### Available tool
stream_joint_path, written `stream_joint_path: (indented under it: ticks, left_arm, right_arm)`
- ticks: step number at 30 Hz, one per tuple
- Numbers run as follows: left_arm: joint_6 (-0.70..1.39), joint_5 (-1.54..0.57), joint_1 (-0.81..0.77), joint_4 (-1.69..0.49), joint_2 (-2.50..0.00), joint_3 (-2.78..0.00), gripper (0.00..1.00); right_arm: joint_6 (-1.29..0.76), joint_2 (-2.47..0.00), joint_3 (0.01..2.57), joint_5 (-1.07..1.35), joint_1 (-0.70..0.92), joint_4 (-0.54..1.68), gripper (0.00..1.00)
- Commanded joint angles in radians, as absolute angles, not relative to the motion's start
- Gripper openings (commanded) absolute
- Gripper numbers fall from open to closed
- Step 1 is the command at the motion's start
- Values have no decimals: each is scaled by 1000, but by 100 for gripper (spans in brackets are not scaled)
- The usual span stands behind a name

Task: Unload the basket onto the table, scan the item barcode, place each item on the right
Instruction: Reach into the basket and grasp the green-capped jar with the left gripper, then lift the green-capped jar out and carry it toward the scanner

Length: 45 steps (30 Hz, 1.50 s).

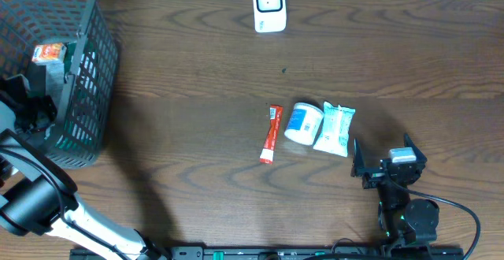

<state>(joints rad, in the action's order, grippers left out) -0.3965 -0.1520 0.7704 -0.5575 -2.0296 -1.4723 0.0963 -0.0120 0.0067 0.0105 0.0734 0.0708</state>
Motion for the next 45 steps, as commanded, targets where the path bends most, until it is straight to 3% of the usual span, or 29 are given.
stream_joint_path:
  ticks: [1, 12, 19, 25, 28, 36, 45]
  left_arm:
    - [-348, -165, 769, -517, -2008, -1490, 84]
    - [-328, -165, 769, -474, -1989, -1490, 84]
    - [-327, -165, 769, -496, -1990, -1489, 67]
    - [-320, -165, 769, -507, -1986, -1490, 65]
    - [-279, -165, 769, -495, -1961, -1491, 60]
    - [-234, -165, 769, -421, -1805, -1492, 60]
    - [-34, -168, 750, -343, -1565, -1492, 59]
  right_arm:
    - [102, -7, 6, 9, 78, 75, 99]
    - [102, -7, 6, 8, 78, 75, 99]
    - [102, -7, 6, 9, 78, 75, 99]
    - [102, -7, 6, 8, 78, 75, 99]
    - [102, -7, 6, 8, 78, 75, 99]
    - [102, -7, 6, 8, 78, 75, 99]
    - [102, -7, 6, 9, 78, 75, 99]
